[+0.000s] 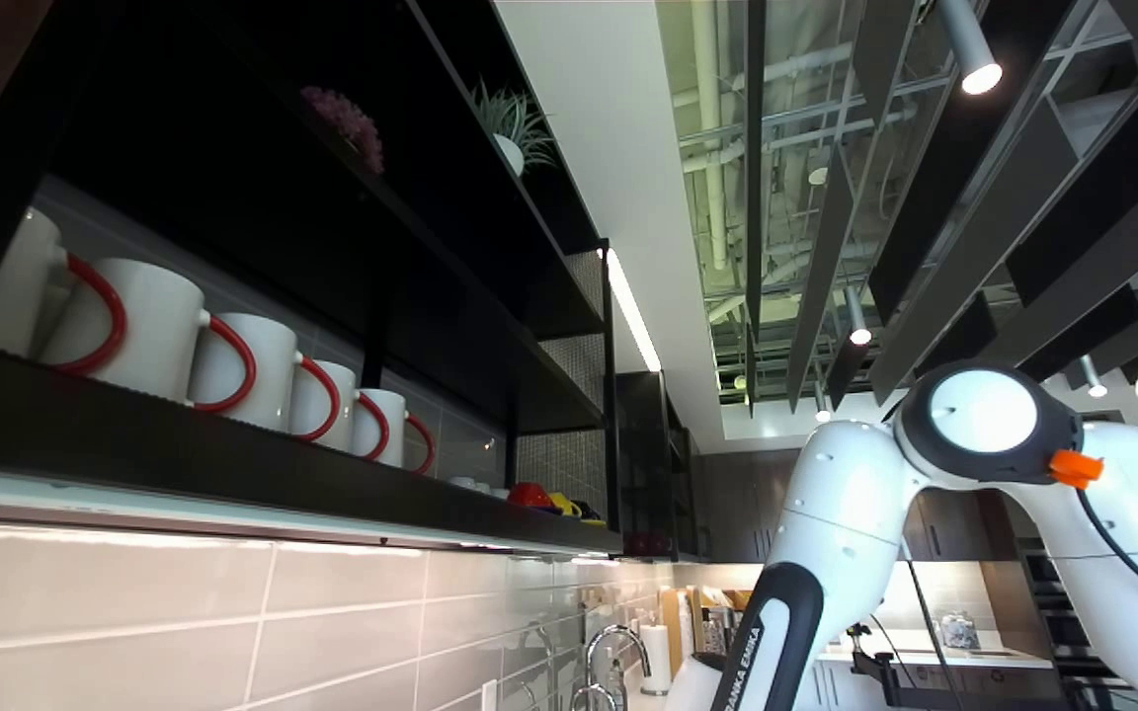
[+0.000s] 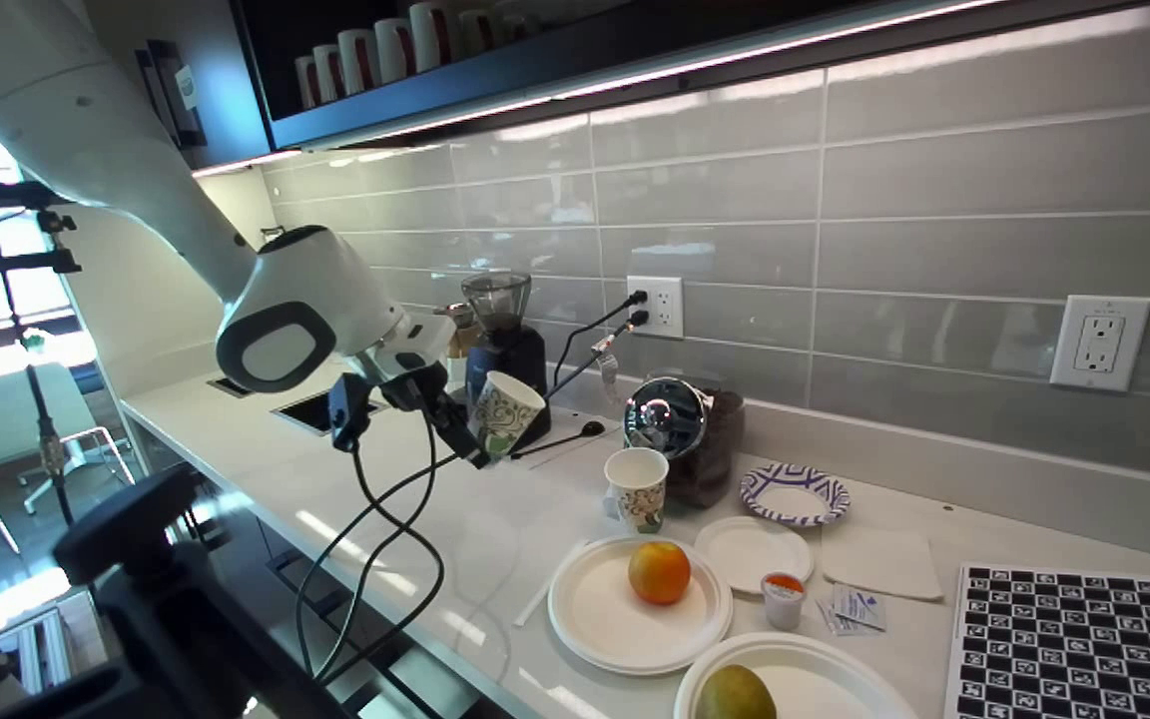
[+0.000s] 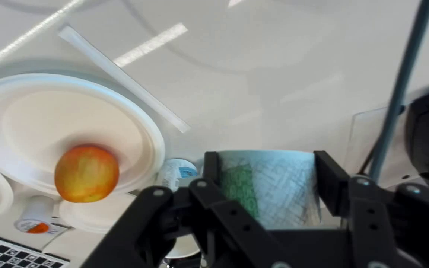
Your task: Put the cup on top of the counter
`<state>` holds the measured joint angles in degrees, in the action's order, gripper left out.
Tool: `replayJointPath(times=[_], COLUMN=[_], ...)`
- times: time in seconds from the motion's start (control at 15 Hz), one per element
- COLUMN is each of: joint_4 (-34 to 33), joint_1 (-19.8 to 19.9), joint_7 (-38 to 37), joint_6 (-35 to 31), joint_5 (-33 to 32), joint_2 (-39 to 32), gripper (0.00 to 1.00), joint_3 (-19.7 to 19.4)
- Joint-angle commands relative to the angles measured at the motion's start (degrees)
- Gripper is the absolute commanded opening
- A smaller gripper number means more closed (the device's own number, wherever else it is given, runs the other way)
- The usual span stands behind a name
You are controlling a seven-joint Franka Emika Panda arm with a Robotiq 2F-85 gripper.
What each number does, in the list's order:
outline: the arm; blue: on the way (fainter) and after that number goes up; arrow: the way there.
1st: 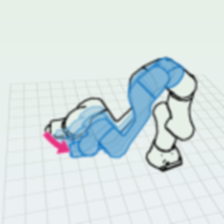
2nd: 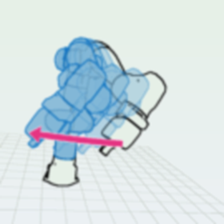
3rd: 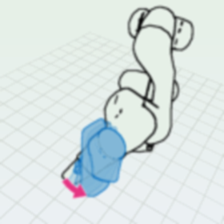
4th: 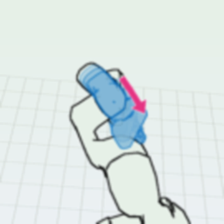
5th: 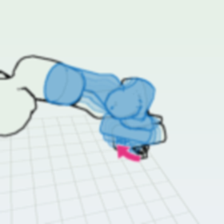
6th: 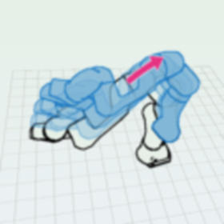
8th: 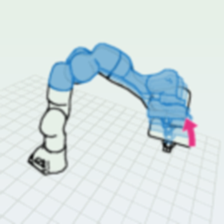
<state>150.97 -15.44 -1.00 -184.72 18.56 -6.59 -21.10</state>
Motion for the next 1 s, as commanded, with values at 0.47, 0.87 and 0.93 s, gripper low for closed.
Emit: replayJointPath(times=[0.47,0.87,0.93], joint_4=[-12.8,-17.1,-17.6], joint_1=[-0.8,4.3,5.2], joint_7=[-6.8,-9.3,-9.5], joint_6=[-9.8,-14.9,-15.9], joint_5=[1.7,0.3,0.3], joint_2=[-23.8,-29.3,-30.0], gripper=[0.39,0.39,0.39], joint_3=[0.5,7.6,8.8])
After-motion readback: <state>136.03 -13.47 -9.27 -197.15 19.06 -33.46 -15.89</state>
